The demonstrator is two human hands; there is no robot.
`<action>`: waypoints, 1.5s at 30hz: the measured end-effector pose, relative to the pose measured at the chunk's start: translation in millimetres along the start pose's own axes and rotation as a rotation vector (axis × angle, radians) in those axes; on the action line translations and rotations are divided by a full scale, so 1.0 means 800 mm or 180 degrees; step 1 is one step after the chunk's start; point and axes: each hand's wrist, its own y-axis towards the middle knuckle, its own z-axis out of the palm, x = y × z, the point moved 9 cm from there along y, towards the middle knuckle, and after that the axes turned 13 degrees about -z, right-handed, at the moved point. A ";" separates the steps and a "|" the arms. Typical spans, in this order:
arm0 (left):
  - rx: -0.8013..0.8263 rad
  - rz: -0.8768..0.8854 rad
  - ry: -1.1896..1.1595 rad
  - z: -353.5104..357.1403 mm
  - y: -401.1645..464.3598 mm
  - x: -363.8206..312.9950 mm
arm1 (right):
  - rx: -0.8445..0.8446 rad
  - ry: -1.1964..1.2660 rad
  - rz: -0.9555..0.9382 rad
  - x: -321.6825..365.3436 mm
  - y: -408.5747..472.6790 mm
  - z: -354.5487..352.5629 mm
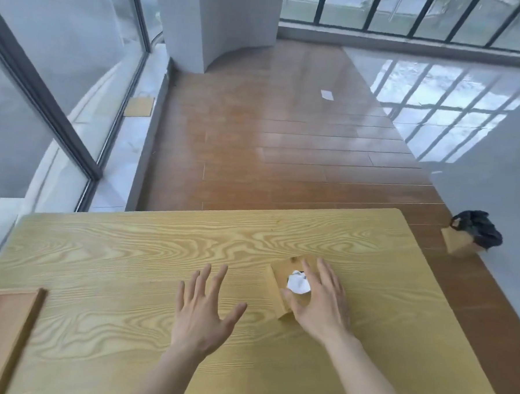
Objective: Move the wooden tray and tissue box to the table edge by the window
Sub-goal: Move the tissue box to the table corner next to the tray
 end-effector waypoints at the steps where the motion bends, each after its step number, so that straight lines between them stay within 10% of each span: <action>1: 0.0053 0.0005 -0.0025 0.010 -0.002 -0.014 | -0.0009 0.0086 0.0091 -0.020 -0.002 -0.004; 19: 0.1102 -0.2038 -0.2918 0.129 0.010 -0.116 | -0.0049 0.2945 0.1626 -0.145 0.019 0.044; 45: 0.1154 -0.2166 -0.3108 0.100 0.032 -0.065 | 0.0095 0.2284 0.1262 -0.078 0.046 0.043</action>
